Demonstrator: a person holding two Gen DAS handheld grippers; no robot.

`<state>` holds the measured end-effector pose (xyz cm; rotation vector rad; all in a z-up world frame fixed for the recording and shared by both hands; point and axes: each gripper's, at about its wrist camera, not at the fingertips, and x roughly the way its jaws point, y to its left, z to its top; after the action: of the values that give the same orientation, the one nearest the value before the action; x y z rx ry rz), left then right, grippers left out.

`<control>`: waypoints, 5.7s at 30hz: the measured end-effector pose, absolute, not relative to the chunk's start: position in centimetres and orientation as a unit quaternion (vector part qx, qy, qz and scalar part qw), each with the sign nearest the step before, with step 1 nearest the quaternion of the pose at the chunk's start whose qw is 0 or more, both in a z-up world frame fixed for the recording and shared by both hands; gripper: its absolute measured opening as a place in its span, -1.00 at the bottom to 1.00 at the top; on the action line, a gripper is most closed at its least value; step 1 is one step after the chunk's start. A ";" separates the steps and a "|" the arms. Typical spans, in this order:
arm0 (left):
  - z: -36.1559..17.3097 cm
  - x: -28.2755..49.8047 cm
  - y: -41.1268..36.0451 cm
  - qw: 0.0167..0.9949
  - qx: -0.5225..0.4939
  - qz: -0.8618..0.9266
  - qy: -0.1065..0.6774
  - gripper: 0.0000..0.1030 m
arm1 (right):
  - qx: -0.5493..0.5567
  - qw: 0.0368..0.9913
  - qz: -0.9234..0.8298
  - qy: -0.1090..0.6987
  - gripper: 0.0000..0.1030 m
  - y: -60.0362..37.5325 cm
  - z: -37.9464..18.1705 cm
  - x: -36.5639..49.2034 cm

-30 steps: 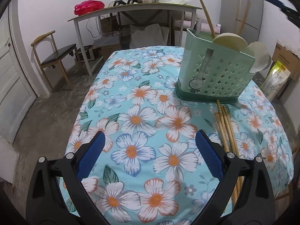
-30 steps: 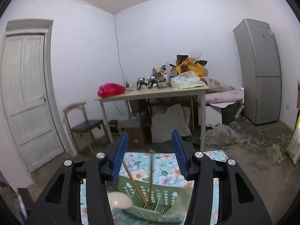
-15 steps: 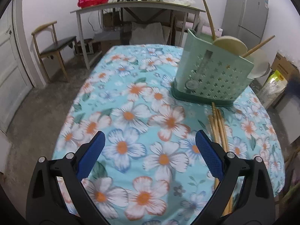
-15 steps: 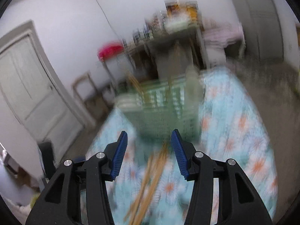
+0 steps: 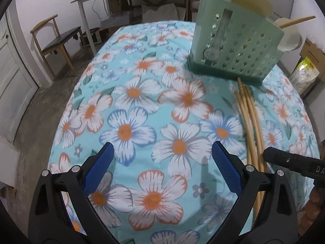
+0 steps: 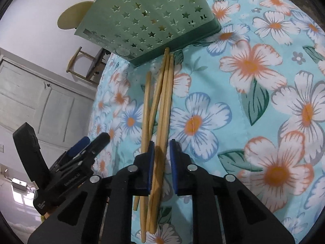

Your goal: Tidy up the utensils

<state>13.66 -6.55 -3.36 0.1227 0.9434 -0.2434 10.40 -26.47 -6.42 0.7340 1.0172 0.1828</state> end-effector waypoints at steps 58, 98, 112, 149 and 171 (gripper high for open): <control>-2.1 13.3 -8.4 0.870 -0.019 -0.264 0.416 0.48 | 0.318 0.818 0.024 0.479 -0.86 -29.0 -6.1 9.1; -3.2 12.0 -6.9 0.808 -0.060 -0.303 0.502 -0.90 | 0.284 0.824 0.028 0.490 -0.86 -28.5 -5.6 8.7; -4.8 13.1 -3.0 0.722 -0.247 -0.353 0.541 -0.90 | 0.280 0.821 0.033 0.497 -0.86 -28.3 -5.6 8.0; -4.4 16.4 -11.2 0.809 -0.009 -0.293 0.510 -0.67 | 0.221 0.840 0.007 0.496 -0.83 -28.2 -5.1 10.5; -5.0 17.8 -8.4 0.807 0.004 -0.258 0.531 -0.81 | 0.204 0.838 0.023 0.505 -0.84 -28.0 -5.4 11.4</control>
<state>17.78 -8.44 -5.04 0.0076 1.1359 -0.5521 11.42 -28.04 -5.35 0.4321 1.0674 0.0496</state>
